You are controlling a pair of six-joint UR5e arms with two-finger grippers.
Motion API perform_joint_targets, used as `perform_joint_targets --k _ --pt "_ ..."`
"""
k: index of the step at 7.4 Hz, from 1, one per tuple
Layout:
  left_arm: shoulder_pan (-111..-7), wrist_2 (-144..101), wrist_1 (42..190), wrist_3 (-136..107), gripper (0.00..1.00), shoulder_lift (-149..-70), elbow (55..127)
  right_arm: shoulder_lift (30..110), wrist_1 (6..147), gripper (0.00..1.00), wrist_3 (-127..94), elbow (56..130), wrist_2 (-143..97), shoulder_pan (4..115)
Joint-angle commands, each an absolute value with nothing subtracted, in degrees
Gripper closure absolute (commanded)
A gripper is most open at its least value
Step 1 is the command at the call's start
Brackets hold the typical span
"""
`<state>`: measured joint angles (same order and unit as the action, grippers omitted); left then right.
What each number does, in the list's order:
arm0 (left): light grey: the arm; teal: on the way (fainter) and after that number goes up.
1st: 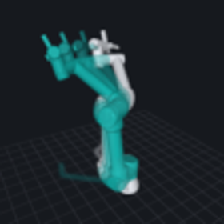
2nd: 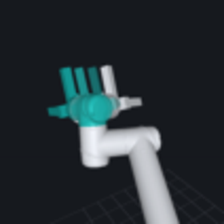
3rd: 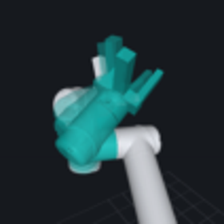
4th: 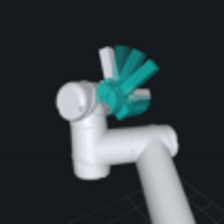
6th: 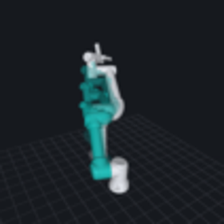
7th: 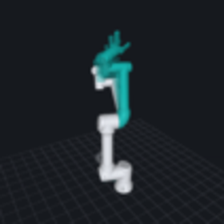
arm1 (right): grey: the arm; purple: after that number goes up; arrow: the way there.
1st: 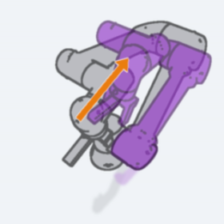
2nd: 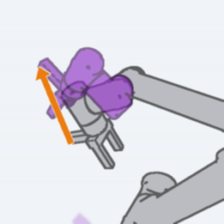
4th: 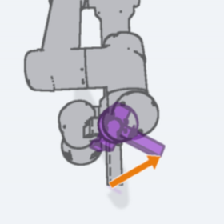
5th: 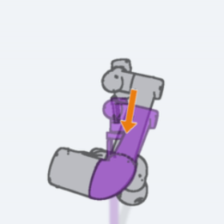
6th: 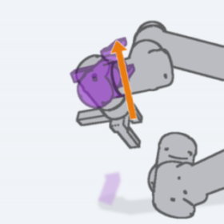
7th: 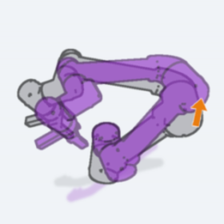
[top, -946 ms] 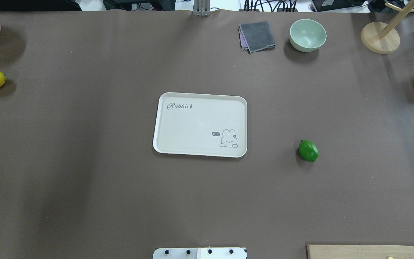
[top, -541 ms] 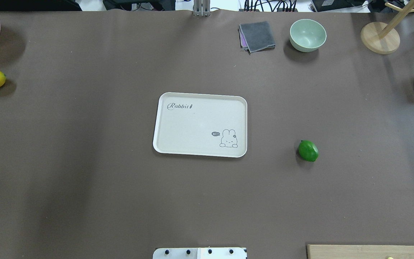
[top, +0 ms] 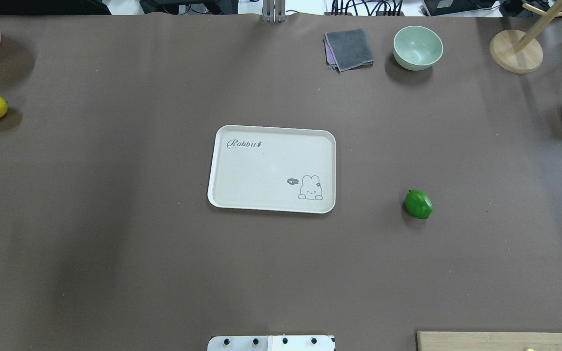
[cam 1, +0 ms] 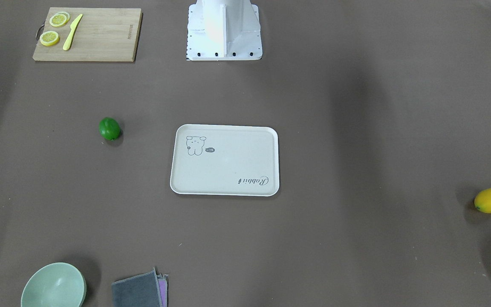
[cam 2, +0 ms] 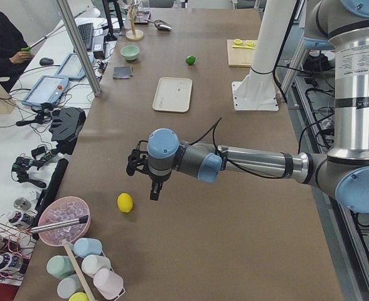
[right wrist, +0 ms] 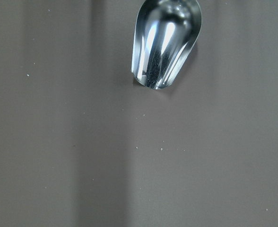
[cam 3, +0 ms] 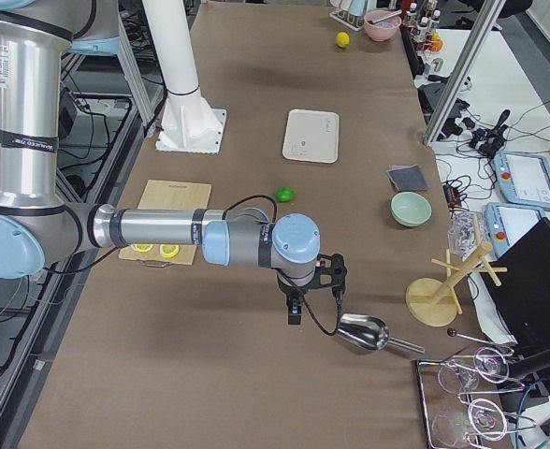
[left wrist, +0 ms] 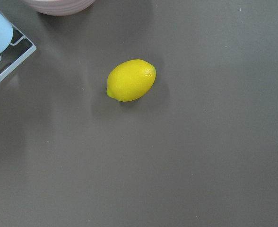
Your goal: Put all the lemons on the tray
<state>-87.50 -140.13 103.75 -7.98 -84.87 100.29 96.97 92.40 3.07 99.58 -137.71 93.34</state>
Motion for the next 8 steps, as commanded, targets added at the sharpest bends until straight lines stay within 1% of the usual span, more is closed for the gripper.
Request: perform_joint_targets --k 1,5,8 --pt "-87.5 -139.3 103.8 -7.5 0.03 -85.0 100.1 96.9 92.4 0.0 3.3 99.5 -136.3 93.3" --pt "-87.7 -139.8 105.5 -7.5 0.02 -84.0 100.4 96.9 92.7 0.0 2.7 101.1 -134.6 93.3" --pt "-87.7 -139.6 106.6 -8.2 0.02 -83.8 100.4 97.5 92.4 0.0 3.3 100.9 -135.2 93.2"
